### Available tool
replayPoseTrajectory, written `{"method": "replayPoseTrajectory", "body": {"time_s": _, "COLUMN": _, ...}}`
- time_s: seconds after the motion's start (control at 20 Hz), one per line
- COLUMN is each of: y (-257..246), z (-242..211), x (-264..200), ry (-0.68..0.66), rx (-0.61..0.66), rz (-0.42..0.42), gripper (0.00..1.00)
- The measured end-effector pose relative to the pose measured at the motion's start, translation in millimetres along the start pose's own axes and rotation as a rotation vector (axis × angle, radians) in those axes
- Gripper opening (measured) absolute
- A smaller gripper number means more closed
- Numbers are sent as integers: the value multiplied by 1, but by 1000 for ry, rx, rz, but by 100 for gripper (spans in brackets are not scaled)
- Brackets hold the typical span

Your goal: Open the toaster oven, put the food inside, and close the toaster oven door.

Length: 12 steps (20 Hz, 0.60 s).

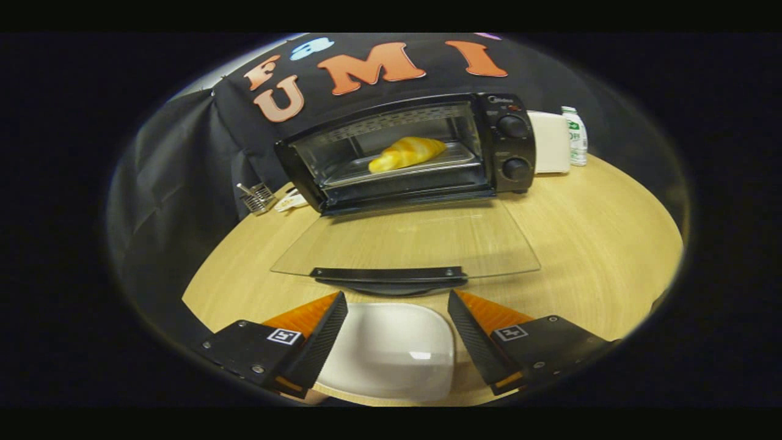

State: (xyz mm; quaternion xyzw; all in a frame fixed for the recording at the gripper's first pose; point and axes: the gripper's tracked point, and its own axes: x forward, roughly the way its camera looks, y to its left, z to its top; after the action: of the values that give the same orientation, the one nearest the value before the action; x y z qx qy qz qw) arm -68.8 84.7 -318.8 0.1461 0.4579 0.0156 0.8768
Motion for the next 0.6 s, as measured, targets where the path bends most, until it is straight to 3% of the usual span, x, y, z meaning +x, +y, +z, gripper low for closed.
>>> {"method": "replayPoseTrajectory", "body": {"time_s": 0.25, "y": 22, "z": 45, "x": -7, "ry": -106, "rx": -25, "rz": 40, "gripper": 98}}
{"method": "replayPoseTrajectory", "body": {"time_s": 0.6, "y": 27, "z": 105, "x": 13, "ry": -214, "rx": -121, "rz": -37, "gripper": 98}}
